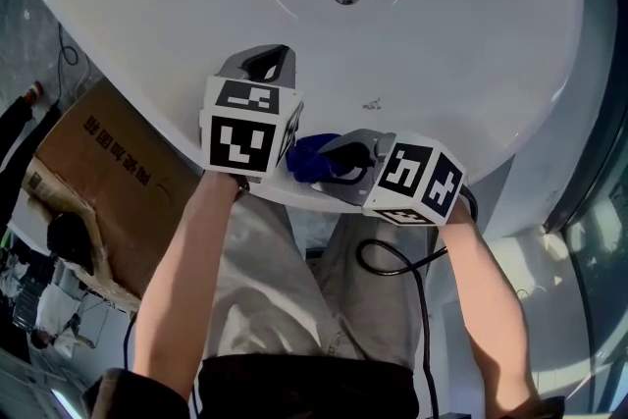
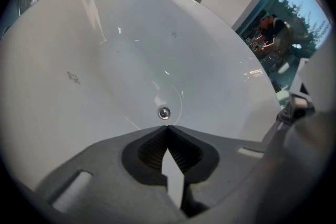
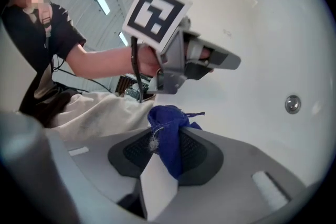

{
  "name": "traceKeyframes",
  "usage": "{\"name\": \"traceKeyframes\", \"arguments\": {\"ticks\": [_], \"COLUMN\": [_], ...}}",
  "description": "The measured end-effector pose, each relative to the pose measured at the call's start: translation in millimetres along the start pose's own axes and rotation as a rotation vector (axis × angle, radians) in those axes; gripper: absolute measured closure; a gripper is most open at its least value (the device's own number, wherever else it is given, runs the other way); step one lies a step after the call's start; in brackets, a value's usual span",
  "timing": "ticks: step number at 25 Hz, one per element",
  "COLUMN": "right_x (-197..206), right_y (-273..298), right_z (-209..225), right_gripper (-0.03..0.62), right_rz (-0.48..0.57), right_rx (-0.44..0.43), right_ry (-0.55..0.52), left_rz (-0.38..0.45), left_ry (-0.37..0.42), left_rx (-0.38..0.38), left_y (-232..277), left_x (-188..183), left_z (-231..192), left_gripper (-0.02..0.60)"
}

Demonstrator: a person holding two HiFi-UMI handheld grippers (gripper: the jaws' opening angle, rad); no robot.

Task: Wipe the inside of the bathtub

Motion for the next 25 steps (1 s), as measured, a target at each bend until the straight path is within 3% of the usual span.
{"name": "traceKeyframes", "arguments": {"ticks": [3, 10, 17, 25], "right_x": [-12, -27, -41, -25], "right_y": [-9, -26, -32, 8], "right_z": [29, 108, 191, 266], "right_gripper": [0.467, 0.467, 0.467, 0.467], "right_rz": [0.054, 0.036, -0.096, -0.212], "right_rx": [0.077, 0.243, 0.414, 0.5], "right_ry": [0.048, 0.007, -0.127, -0.149], "left_rz": [-0.001, 0.021, 0.051, 0.021], "left_ry": [-0.01, -0.077, -0.179, -0.237], "left_rx": [0.003, 0.016, 0.038, 0.077], "left_y": [2, 7, 19, 47], "left_x": [1, 1, -4, 10], "left_z": [-3, -8, -8, -6], "left_gripper": [0.578, 0.578, 0.578, 0.578]}}
Point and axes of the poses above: the fingertips, and each gripper's own axes: y forward along the fingers, z to its right, x out of its underside, the point moved 4 cm from there along -y, backward along the fingers, and after that the axes turned 13 degrees about x, right-handed, at the moved point
